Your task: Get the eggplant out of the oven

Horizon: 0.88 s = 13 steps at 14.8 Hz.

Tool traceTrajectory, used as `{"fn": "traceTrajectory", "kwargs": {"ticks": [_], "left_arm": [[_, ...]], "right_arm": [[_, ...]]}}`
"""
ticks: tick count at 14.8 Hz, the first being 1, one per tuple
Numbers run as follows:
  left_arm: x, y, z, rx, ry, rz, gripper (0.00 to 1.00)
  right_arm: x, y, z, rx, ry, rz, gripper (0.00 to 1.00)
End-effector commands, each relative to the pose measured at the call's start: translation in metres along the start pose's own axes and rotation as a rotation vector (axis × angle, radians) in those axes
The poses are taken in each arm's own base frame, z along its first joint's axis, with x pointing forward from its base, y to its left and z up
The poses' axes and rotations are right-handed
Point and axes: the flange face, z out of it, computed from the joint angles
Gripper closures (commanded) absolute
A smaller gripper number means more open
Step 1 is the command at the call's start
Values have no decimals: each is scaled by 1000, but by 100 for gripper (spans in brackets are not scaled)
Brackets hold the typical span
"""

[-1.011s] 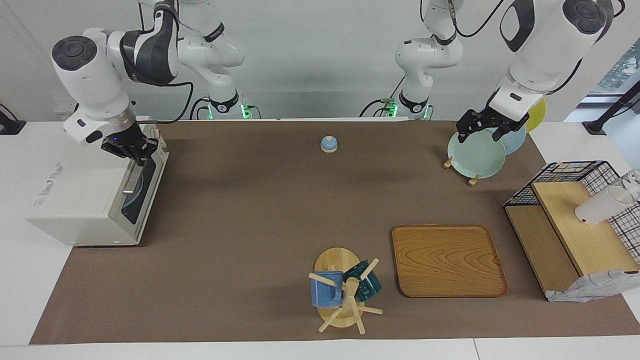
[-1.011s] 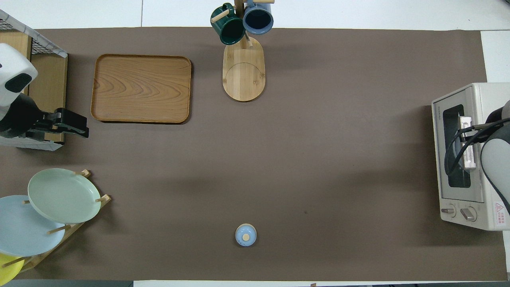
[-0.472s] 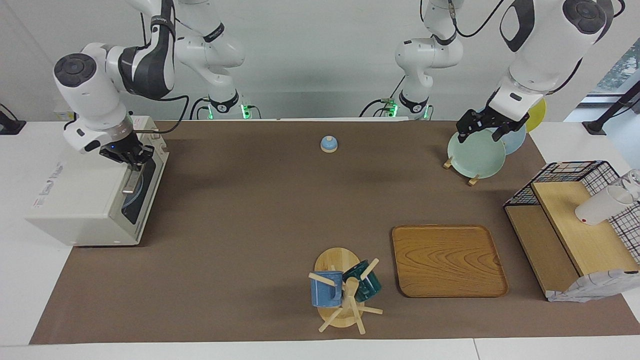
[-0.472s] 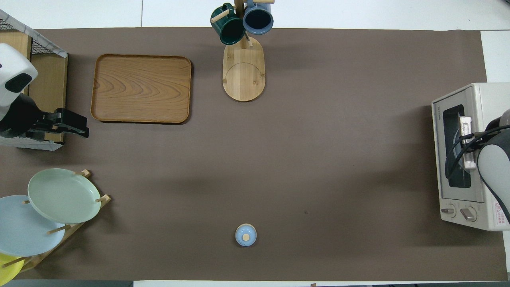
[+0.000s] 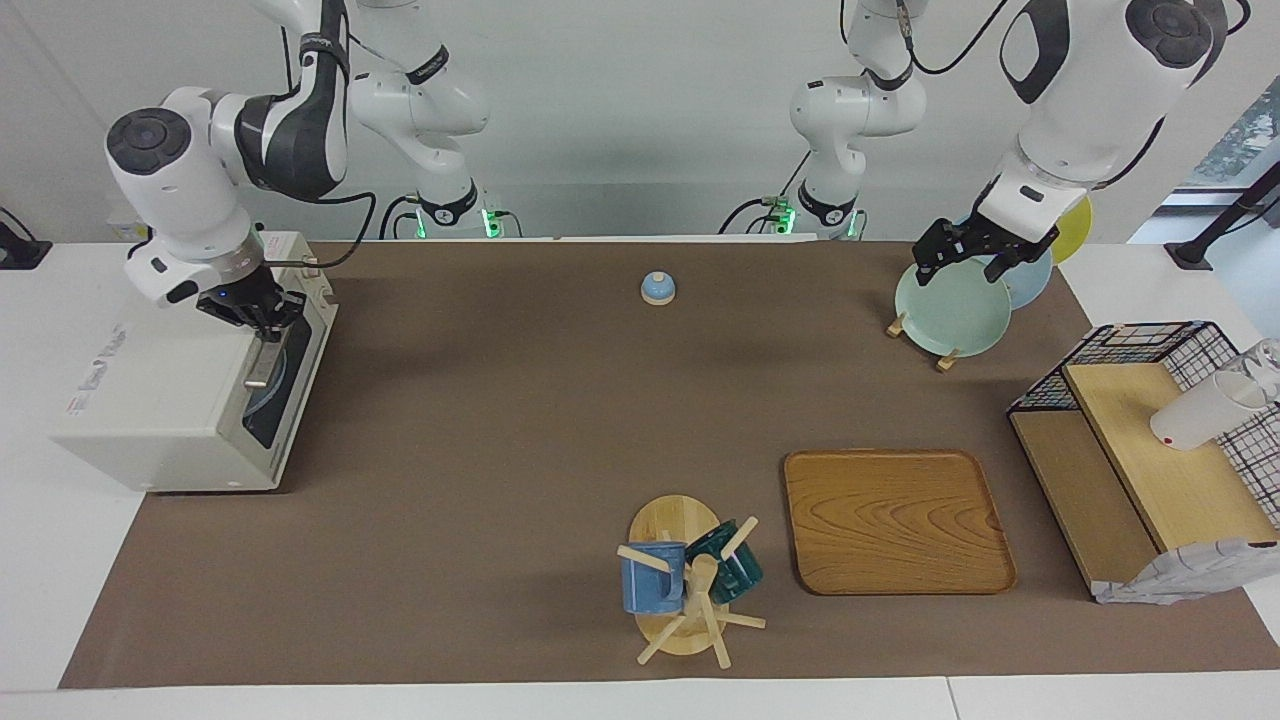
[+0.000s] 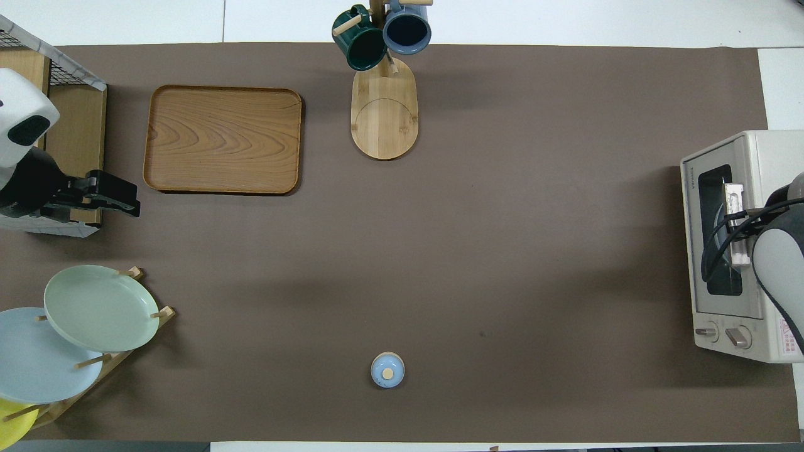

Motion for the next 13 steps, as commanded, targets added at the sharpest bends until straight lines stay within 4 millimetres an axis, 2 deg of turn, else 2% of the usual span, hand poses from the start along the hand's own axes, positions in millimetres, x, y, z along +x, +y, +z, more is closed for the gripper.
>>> {"fn": "traceTrajectory", "kwargs": {"ticks": [1,5,8,9,11,13], "left_arm": [[-5,-4,-2,4,-8,-6,0],[-5,-4,-2,4,-8,-4,0],[-5,-4,-2,4,-8,-4,0],[-5,-4,-2,4,-8,-4,0],[-5,-4,-2,4,-8,-4,0],[-5,-4,-2,4,-8,-4,0]], "right_arm": [[-3,-16,18,-9,19,-32,100],[9,-42,30,11,43,-67,100],[18,-52,45,35,65,-71,100],[22,-64,50,35,78,-91,100],[31,-72,68,34,93,-96,100],[37,-94,90,36,137,-110,100]]}}
